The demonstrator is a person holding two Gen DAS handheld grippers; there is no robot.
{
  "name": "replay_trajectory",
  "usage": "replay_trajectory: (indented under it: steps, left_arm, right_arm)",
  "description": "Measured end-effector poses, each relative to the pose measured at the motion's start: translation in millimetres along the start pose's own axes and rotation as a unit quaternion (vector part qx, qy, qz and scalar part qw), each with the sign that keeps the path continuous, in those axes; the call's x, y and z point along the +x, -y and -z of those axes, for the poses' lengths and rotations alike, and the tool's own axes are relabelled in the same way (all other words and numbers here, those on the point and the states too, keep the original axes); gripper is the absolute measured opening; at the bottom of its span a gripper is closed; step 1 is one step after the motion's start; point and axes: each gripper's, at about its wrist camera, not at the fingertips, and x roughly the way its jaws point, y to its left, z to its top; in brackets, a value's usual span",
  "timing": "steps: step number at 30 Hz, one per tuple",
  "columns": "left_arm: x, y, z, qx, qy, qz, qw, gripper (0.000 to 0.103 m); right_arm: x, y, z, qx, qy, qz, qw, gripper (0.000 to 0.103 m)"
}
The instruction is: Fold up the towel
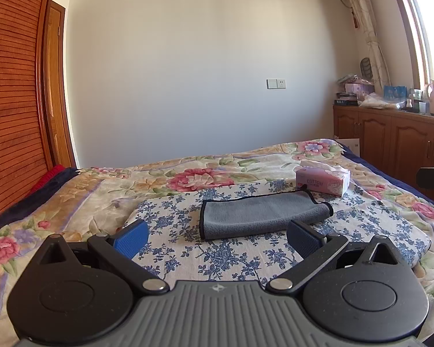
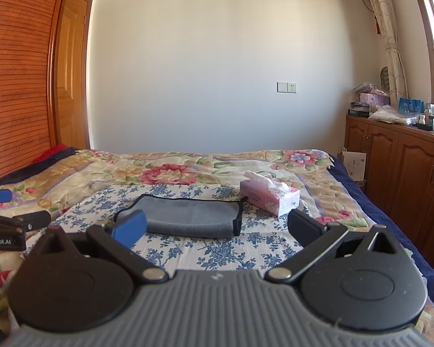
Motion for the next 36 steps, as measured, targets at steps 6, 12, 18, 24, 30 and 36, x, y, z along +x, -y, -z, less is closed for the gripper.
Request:
replay_trajectory:
  steps: [6,12,18,24,30,36]
  left_arm:
    - [0.0,0.2,0.9,0.001,-0.001,0.000,1.0000,0.103]
    - [0.2,0.1,1.7,0.001,-0.001,0.000,1.0000,0.103]
    - [0.1,0.1,1.7,0.001,-0.001,0.000,1.0000,0.103]
    - [0.1,-0.1,1.8,0.001,0.000,0.000,1.0000,0.103]
    - [0.5,-1.3,2.2,0.000,-0.001,-0.001,1.0000,0.103]
    - [0.5,-1.5,2.4,0.000,-0.001,-0.001,1.0000,0.103]
  right_arm:
    - [-0.2,0.2,0.0,-0.001,0.000,0.000,1.000,0.103]
    - [-0.1,0.4,-0.1,0.000,0.000,0.000,1.000,0.103]
    - [-0.4,0.6,-0.1,0.000,0.000,0.000,1.000,0.103]
    - [-0.3,0.6,-0.1,0.000,0.000,0.001,1.000,0.103]
    - [-0.5,2.6,-0.2,0.002,0.001,0.003,1.000,0.103]
    - [-0.5,3.8,-0.1,0.002,0.002,0.004,1.000,0.103]
